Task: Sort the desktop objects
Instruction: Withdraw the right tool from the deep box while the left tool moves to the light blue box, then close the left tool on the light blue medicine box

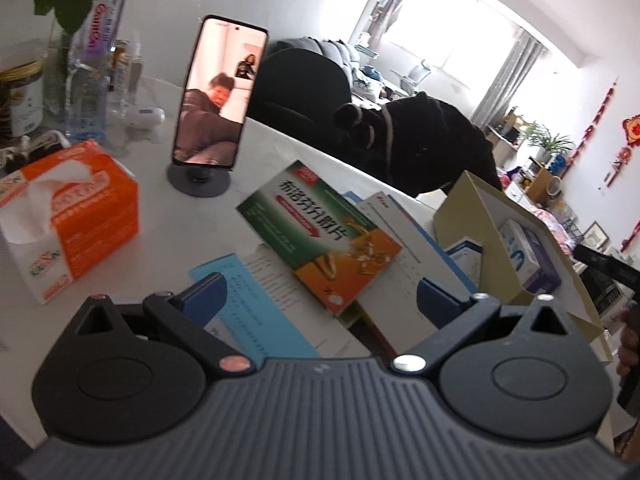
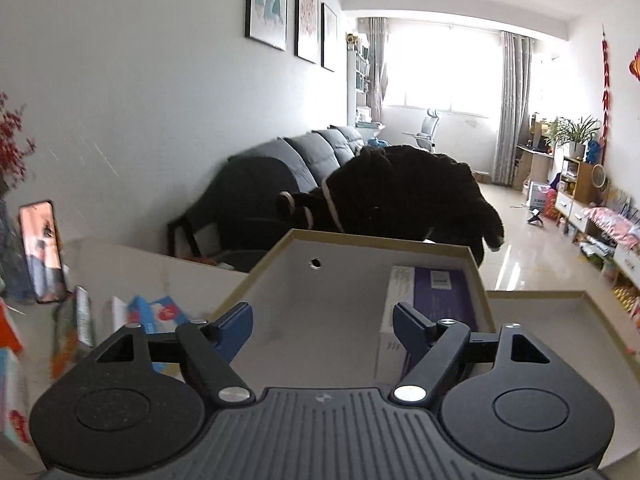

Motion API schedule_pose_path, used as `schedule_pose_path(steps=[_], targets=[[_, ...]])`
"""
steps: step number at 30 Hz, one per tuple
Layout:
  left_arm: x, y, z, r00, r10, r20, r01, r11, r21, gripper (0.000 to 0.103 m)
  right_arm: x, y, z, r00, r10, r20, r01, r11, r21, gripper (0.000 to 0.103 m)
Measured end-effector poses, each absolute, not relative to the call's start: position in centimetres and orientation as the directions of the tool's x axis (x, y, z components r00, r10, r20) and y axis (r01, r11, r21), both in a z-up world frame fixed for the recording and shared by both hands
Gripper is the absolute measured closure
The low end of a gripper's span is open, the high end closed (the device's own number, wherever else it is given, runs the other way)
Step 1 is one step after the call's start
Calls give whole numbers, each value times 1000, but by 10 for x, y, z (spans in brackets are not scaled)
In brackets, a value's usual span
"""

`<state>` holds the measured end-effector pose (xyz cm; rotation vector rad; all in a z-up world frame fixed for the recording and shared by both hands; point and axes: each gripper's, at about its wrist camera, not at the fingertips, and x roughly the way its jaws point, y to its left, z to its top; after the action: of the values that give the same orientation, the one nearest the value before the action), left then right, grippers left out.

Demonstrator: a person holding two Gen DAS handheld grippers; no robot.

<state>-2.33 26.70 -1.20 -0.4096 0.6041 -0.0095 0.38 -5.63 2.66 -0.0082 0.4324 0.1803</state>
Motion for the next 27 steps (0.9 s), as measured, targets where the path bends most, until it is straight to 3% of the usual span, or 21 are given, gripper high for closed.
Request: schedule_pose_path(steps=[11,17,20,23,27], targets=[[-18,256,-38,754,-95,-650,-221,895,-387,0,-45,-70,21,898,261,-354,-205,960,189,14],[-15,242,-46,739,-20,-674,-256,916,-308,4,-55,-75,17,892,267,-366,-192,954,228,13],[-17,241,-48,736,20,-676,-272,924,-268,13,-56,-76,15,893,262,-367,-189,956,224,13],[-20,243,-49,734,64,-676,-293,928,-230,31,-57,-78,14,893,263,-365,-184,954,238,13],[-27,254,-45,741,72,-667,-297,927,-230,44,-60,-80,14,893,268,-361,-183,950,253,13]])
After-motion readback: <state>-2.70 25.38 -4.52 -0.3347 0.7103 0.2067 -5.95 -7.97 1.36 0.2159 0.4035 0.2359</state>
